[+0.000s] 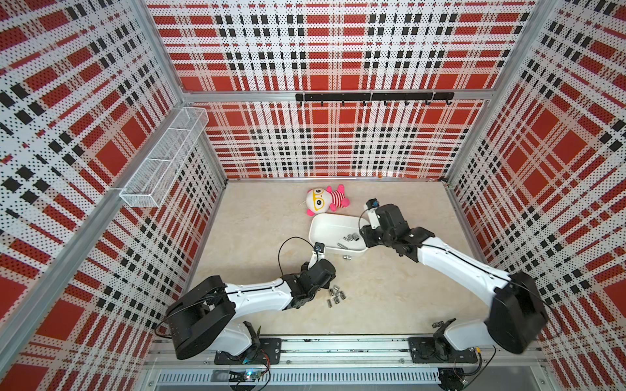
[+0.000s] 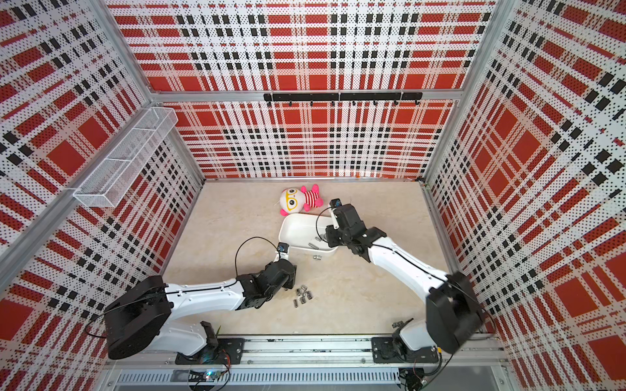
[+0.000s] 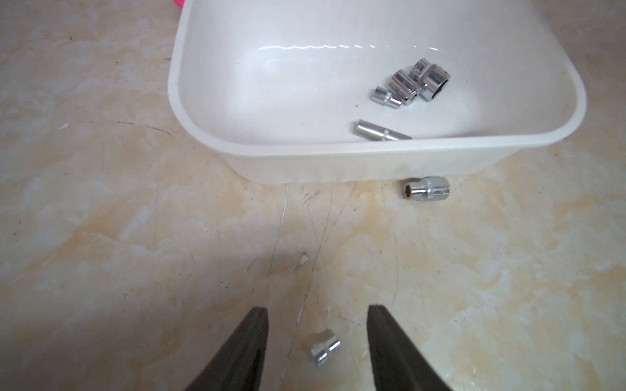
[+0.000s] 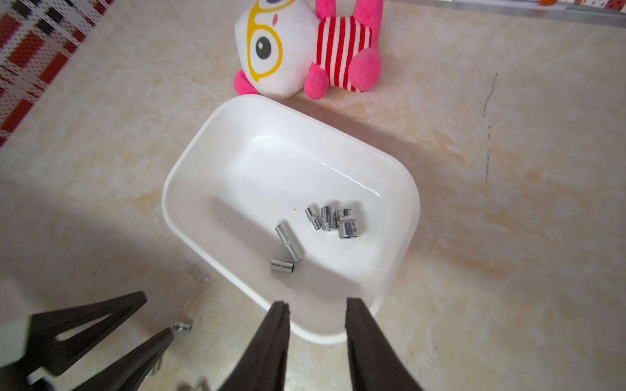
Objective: Put the socket on the desktop into the storage box
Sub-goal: Place the socket head in the storage box, then pick up the socket head from the center of the board.
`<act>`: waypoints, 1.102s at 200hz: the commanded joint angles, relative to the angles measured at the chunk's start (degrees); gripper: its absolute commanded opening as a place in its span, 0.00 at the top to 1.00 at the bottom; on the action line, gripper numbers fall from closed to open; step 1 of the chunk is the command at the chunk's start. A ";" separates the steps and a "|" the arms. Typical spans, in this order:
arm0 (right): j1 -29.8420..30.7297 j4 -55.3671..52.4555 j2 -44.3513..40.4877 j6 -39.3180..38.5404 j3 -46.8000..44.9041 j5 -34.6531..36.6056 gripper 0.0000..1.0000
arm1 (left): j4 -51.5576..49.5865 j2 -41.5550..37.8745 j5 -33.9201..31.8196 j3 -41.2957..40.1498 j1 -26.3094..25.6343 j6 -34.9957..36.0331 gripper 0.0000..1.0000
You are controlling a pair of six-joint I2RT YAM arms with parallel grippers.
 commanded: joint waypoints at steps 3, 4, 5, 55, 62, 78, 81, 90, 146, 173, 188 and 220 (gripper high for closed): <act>-0.14 1.53 -9.74 2.03 -10.76 -0.56 0.64 | -0.98 -0.16 -0.15 1.17 -0.40 0.41 0.45; -0.14 1.87 -10.67 2.31 -11.63 -0.74 0.64 | -0.97 -0.22 -0.10 1.06 -0.35 0.38 0.45; -0.14 2.08 -11.29 2.38 -12.32 -0.83 0.63 | -0.92 -0.30 -0.12 1.01 -0.33 0.41 0.45; 0.12 8.64 -29.26 6.63 -31.82 -0.60 0.61 | 0.36 -1.92 2.86 -1.76 -0.45 0.34 0.44; 0.12 9.73 -30.34 7.08 -33.36 -0.37 0.61 | 0.51 -1.43 3.41 -1.86 -0.48 0.44 0.45; 0.12 9.57 -31.16 7.23 -34.14 1.98 0.61 | 0.15 0.44 3.77 -1.56 -0.59 0.83 0.47; 0.12 9.44 -31.14 7.28 -34.14 2.45 0.61 | 0.05 0.85 3.77 -1.38 -0.61 0.97 0.47; 0.17 9.63 -31.10 7.38 -34.56 3.24 0.62 | -0.35 1.95 3.59 -0.65 -0.69 1.65 0.49; 0.49 10.74 -31.81 8.21 -36.75 3.47 0.67 | -2.27 2.38 1.37 0.16 -1.08 2.00 0.50; 0.50 10.73 -31.67 8.32 -36.98 3.79 0.67 | -2.45 1.78 1.66 0.00 -1.92 1.72 0.50; 0.56 10.52 -31.69 8.30 -36.90 3.99 0.66 | -2.51 2.28 2.34 0.08 -2.10 1.58 0.51; 0.64 10.50 -31.69 8.38 -36.99 4.00 0.66 | -2.94 3.40 1.88 0.42 -2.76 1.64 0.56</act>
